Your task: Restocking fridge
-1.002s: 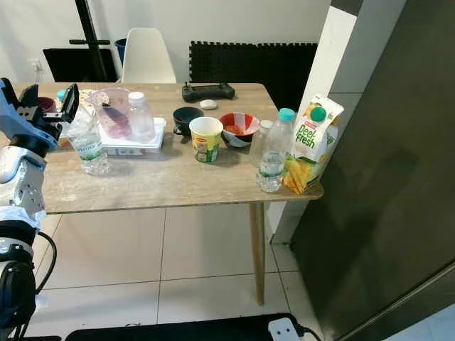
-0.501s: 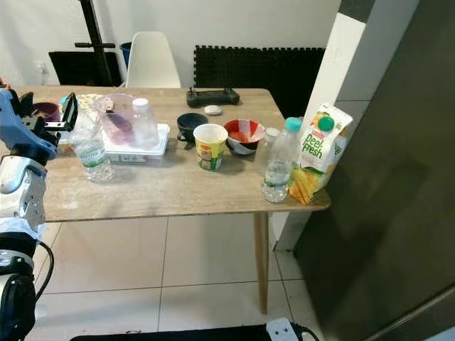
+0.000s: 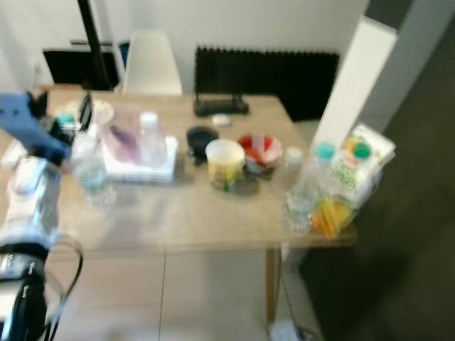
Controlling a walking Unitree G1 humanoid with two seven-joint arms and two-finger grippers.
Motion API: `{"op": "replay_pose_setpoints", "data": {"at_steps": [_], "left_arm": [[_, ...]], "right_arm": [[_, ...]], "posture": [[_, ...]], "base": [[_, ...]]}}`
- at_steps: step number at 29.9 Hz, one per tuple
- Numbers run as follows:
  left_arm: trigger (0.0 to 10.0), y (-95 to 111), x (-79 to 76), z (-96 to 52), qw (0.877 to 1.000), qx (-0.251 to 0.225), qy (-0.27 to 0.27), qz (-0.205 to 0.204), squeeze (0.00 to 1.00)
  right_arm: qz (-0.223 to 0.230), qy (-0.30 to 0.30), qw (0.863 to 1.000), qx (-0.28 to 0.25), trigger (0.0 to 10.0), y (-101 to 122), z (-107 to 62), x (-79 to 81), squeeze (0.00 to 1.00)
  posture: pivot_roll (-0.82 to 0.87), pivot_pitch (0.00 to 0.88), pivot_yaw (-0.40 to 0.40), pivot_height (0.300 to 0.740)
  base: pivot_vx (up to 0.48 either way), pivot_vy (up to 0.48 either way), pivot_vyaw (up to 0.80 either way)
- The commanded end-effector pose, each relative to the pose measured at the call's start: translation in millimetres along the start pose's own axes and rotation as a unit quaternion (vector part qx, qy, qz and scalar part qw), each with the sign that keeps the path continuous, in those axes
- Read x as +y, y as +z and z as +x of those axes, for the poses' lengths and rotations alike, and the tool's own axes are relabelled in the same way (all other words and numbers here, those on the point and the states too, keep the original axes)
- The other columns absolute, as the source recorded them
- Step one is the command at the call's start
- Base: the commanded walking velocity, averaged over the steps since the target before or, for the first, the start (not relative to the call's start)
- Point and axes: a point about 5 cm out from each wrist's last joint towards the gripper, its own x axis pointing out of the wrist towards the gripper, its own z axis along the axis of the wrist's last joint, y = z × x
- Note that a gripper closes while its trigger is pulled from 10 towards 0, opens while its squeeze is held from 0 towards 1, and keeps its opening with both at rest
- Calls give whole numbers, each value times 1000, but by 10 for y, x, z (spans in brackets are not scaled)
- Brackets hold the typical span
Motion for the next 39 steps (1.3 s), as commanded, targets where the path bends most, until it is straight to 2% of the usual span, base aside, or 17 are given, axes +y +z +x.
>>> {"op": "replay_pose_setpoints", "data": {"at_steps": [1, 7, 13, 19, 23, 28, 29, 30, 33, 36, 39], "left_arm": [[10000, 48, -108, 30, 1000, -9, -28, 5, 0], [10000, 85, -195, 49, 999, -16, -45, 9, 0], [10000, 42, -263, 34, 998, 2, -66, 16, 0], [10000, 92, -267, 52, 995, 28, -72, 63, 0], [10000, 147, -277, 85, 996, 40, -56, 61, 0], [10000, 106, -371, 78, 991, 85, -61, 78, 0], [10000, 106, -371, 78, 991, 85, -61, 78, 0], [10000, 11, -355, 62, 989, 116, -52, 70, 0], [10000, -26, -347, 54, 988, 129, -49, 64, 0], [10000, -105, -331, 23, 985, 164, -42, 45, 0], [10000, -109, -332, 15, 984, 170, -39, 40, 0]], "right_arm": [[4, -11, 1000, 21, 10000, -144, -34, -76, 0], [4, -11, 1000, 22, 10000, -151, -35, -76, 0], [4, -10, 1000, 22, 10000, -153, -35, -74, 0], [2, -9, 1000, 23, 10000, -156, -37, -78, 0], [2, -9, 1000, 24, 10000, -161, -38, -79, 0], [-1, -7, 1000, 26, 10000, -166, -37, -74, 0], [-1, -7, 1000, 26, 10000, -166, -37, -74, 0], [-4, -5, 1000, 27, 10000, -164, -35, -64, 0], [-5, -5, 1000, 27, 10000, -163, -34, -62, 0], [-4, -4, 1000, 26, 10000, -157, -32, -55, 0], [-4, -4, 1000, 26, 10000, -155, -31, -52, 0]], "posture": [[-35, 0, -13, 740], [-34, 0, -14, 740], [-34, 0, -14, 740], [-32, 0, -15, 740], [-32, 0, -10, 740], [-20, 0, -19, 740], [-20, 0, -19, 740], [-17, 0, -20, 740], [-17, 0, -20, 740], [-20, 0, -14, 740], [-20, 0, -14, 740]], "base": [[0, 0, 0], [0, 0, 0], [0, 0, 0], [0, 0, 0], [0, 0, 0], [0, 0, 0], [0, 0, 0], [0, 0, 0], [0, 0, 0], [0, 0, 0], [0, 0, 0]]}}
